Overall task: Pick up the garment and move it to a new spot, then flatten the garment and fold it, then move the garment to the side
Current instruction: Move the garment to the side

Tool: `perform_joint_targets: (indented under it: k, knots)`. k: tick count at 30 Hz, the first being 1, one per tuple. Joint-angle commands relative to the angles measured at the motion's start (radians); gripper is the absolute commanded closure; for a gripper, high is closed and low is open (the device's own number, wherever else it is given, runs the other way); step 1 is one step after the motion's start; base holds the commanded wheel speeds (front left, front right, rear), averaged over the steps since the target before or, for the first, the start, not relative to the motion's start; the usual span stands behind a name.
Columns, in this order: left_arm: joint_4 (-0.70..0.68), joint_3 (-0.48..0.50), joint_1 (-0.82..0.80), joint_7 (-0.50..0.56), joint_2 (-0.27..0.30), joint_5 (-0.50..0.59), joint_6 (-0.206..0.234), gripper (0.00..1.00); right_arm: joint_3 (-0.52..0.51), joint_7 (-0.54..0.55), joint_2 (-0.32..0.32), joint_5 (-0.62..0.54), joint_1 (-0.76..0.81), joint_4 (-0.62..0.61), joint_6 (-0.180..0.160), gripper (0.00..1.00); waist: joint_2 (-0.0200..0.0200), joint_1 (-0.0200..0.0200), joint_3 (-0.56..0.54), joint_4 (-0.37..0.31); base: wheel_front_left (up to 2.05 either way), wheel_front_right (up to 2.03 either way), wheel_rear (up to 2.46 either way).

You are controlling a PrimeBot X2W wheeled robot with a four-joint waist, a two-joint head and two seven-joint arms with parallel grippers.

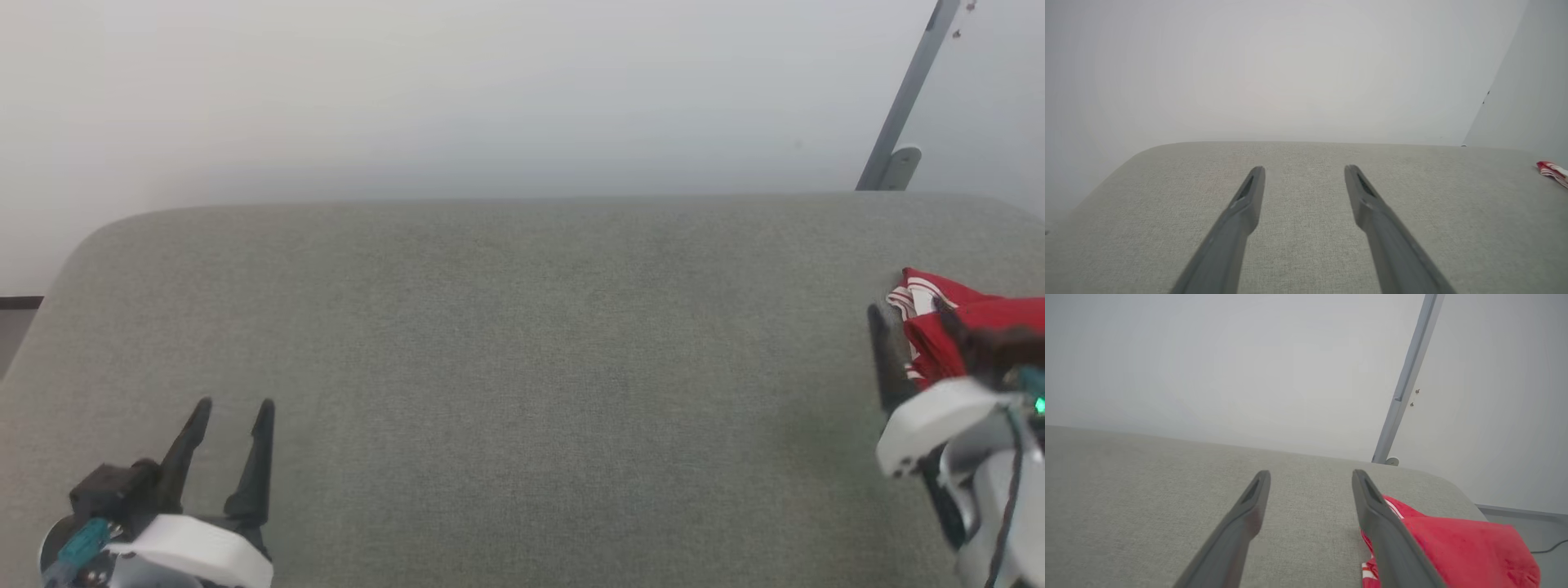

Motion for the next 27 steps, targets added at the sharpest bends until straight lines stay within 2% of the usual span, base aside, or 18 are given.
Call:
perform_joint_targets:
  k: [1, 8, 13, 27]
  knots:
    - [-0.003, 0.017, 0.021, -0.005, -0.003, 0.017, -0.002, 0.00, -0.022, -0.004, 0.021, -0.022, 0.046, -0.038, -0.002, 0.00, 0.0000, 0.0000, -0.004, 0.003, 0.00, 0.00, 0.00]
    - [-0.003, 0.031, 0.066, -0.005, 0.000, 0.007, -0.002, 0.00, -0.080, -0.004, 0.097, -0.071, 0.166, -0.170, -0.001, 0.00, 0.0000, 0.0000, -0.011, 0.010, 0.00, 0.00, 0.00]
    - [-0.004, 0.081, 0.093, -0.005, -0.020, 0.056, -0.002, 0.00, -0.110, -0.004, 0.151, -0.087, 0.255, -0.255, -0.001, 0.00, 0.0000, 0.0000, -0.016, 0.018, 0.00, 0.00, 0.00]
    - [-0.027, 0.129, 0.130, -0.005, -0.050, 0.090, -0.002, 0.00, -0.140, -0.005, 0.224, -0.110, 0.382, -0.387, -0.001, 0.00, 0.0000, 0.0000, -0.021, 0.014, 0.00, 0.00, 0.00]
